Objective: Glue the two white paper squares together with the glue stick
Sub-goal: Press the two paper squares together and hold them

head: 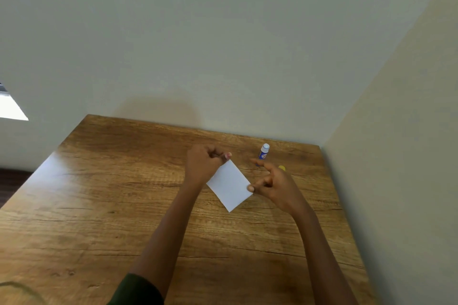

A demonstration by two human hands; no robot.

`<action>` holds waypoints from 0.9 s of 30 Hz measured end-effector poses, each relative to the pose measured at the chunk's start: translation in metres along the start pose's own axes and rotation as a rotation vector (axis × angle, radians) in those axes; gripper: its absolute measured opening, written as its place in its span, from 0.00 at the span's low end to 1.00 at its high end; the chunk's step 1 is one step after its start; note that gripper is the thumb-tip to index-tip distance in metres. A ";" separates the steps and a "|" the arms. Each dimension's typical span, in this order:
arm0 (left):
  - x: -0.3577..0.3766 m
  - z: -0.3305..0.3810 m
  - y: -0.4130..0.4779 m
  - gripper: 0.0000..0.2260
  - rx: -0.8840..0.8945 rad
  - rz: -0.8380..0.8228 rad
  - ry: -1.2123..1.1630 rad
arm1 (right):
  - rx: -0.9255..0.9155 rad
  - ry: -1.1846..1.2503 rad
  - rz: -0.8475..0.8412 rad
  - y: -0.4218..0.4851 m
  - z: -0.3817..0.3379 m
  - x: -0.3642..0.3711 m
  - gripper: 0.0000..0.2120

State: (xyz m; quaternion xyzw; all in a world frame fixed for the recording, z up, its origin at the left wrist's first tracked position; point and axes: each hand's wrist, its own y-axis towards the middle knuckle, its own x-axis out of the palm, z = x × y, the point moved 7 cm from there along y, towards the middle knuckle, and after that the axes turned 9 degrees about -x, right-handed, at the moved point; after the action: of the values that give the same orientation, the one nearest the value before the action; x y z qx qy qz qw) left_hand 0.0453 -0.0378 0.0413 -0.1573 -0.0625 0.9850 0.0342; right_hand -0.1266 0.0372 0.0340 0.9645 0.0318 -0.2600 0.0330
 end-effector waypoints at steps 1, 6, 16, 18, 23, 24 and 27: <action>-0.003 -0.002 0.001 0.07 -0.015 0.005 -0.022 | -0.006 -0.002 -0.002 -0.001 0.001 0.000 0.33; -0.005 -0.020 0.002 0.05 -0.134 0.044 -0.154 | -0.042 0.010 -0.006 0.001 0.001 0.000 0.33; 0.000 -0.015 -0.003 0.17 -0.179 -0.236 -0.283 | 0.005 0.108 0.216 0.000 0.005 -0.011 0.25; 0.000 -0.016 -0.003 0.26 -0.193 -0.353 -0.290 | 0.009 0.089 0.264 0.000 0.009 -0.016 0.25; -0.006 -0.023 0.000 0.32 -0.194 -0.351 -0.390 | 0.013 0.191 0.369 -0.002 0.014 -0.024 0.22; -0.001 -0.026 -0.002 0.32 -0.210 -0.367 -0.409 | 0.016 0.234 0.391 -0.003 0.014 -0.023 0.22; 0.024 -0.036 -0.014 0.31 -0.238 -0.426 -0.387 | 0.028 0.358 0.424 -0.001 0.010 -0.016 0.18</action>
State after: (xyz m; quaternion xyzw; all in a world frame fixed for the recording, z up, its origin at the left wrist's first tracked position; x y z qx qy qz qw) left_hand 0.0343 -0.0177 0.0014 0.0469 -0.2144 0.9530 0.2088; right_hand -0.1450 0.0372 0.0333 0.9806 -0.1690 -0.0730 0.0672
